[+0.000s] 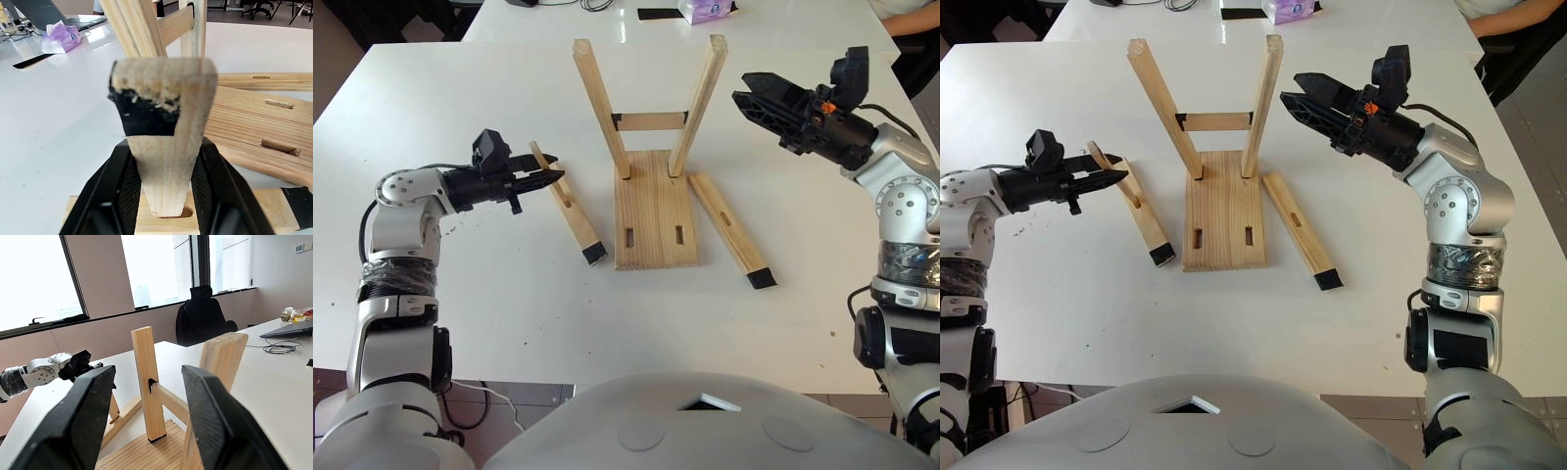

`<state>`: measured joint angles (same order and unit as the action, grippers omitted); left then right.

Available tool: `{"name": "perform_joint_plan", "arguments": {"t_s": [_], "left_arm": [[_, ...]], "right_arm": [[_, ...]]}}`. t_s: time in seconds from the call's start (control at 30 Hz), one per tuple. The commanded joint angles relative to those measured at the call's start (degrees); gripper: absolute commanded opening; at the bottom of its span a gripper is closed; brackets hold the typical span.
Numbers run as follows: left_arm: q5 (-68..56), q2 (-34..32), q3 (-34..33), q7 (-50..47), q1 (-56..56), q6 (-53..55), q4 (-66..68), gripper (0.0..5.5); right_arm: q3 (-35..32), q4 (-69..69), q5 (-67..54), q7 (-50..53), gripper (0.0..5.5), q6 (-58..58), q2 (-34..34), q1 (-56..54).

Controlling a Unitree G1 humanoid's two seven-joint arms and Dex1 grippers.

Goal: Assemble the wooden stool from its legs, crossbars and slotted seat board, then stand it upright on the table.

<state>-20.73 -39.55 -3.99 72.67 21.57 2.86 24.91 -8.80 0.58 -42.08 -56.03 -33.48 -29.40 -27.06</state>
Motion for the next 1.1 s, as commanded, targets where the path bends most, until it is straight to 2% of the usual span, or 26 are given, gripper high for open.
{"name": "perform_joint_plan", "arguments": {"t_s": [0.03, 0.37, 0.63, 0.97, 1.1], "left_arm": [[1.40, 0.39, 0.71, -0.27, -0.80, -1.13, -0.63, 1.31], [1.75, 1.33, 1.50, 0.50, -3.05, -1.71, -1.19, 1.31], [-1.49, -0.29, 1.41, 1.98, -9.53, 3.91, -8.88, 1.31], [1.45, -0.34, 4.50, 2.78, -7.24, 3.24, 1.00, 1.31], [1.71, -2.02, 5.78, 4.84, -7.88, 2.53, 0.49, 1.31]], "right_arm": [[0.62, 0.45, 0.66, -0.28, 2.49, 0.25, 0.10, -1.90], [0.94, 1.27, 0.90, -0.81, 2.49, -0.08, -0.02, -2.54], [0.66, -0.22, 0.31, -0.22, 2.49, -0.81, -0.11, -0.77], [0.40, -3.57, -0.70, 3.81, 2.49, -1.66, 2.65, 1.64], [-0.59, -6.77, -1.61, 6.92, 2.49, -2.05, 3.85, 4.93]]}}
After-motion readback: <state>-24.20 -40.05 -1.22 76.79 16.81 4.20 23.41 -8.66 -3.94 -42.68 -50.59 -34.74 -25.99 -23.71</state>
